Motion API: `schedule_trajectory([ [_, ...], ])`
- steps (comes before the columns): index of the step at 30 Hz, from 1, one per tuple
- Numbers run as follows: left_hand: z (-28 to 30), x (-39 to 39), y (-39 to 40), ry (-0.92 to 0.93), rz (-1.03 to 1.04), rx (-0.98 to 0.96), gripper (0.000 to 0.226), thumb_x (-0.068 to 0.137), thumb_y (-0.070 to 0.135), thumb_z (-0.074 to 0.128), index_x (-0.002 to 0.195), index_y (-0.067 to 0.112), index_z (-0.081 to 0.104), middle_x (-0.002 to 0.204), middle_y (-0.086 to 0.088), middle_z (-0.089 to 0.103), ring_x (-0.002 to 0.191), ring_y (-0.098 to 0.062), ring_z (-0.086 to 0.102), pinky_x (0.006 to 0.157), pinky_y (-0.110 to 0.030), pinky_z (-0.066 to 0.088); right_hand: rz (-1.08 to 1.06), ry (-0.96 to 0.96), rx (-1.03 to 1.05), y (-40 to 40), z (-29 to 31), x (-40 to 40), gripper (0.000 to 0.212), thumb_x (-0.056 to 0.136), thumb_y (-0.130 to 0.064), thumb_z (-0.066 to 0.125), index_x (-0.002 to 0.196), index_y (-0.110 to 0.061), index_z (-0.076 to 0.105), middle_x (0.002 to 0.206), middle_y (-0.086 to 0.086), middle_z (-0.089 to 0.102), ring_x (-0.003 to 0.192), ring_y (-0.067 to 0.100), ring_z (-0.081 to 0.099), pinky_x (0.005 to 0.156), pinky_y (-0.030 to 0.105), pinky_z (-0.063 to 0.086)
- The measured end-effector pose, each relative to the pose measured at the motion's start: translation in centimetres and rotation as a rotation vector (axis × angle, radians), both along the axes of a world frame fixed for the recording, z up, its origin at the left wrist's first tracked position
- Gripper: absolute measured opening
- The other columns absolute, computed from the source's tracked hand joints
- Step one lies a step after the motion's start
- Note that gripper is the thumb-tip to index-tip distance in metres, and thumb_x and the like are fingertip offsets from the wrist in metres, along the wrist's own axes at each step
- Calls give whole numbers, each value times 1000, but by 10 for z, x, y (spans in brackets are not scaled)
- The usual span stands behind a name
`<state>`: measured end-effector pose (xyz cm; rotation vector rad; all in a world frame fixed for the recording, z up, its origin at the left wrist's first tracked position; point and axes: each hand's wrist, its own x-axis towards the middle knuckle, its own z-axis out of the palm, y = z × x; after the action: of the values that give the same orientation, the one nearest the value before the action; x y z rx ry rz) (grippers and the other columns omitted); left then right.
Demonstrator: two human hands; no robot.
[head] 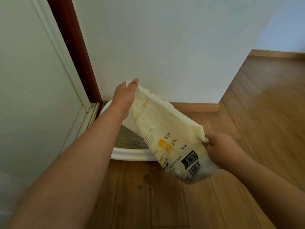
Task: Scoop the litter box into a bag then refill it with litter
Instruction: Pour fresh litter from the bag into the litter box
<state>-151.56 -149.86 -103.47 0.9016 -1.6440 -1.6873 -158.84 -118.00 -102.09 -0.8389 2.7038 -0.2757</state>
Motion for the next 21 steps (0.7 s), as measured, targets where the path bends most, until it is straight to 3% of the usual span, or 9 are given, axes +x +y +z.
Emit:
schedule_trajectory([
  [5, -13, 6, -9, 11, 10, 85, 33, 90, 53, 66, 85, 22, 62, 87, -5, 63, 84, -23, 65, 91, -52, 57, -35, 17, -22, -2, 5, 3, 22, 102, -23, 49, 88, -20, 65, 74, -4, 62, 64, 11, 59, 51, 26, 48],
  [9, -22, 10, -12, 2, 30, 118, 30, 97, 49, 63, 93, 19, 64, 90, -6, 65, 84, -23, 66, 78, -40, 56, -44, 25, -37, -2, 11, 5, 22, 101, -24, 50, 93, -17, 69, 76, -2, 65, 67, 13, 63, 58, 30, 56],
  [21, -35, 7, -12, -85, 58, 110, 33, 101, 51, 57, 108, 20, 65, 94, 1, 70, 83, -16, 68, 63, -29, 51, -53, 47, -22, 3, 22, 5, 23, 101, -32, 52, 100, -18, 71, 79, -2, 65, 70, 12, 61, 56, 26, 49],
])
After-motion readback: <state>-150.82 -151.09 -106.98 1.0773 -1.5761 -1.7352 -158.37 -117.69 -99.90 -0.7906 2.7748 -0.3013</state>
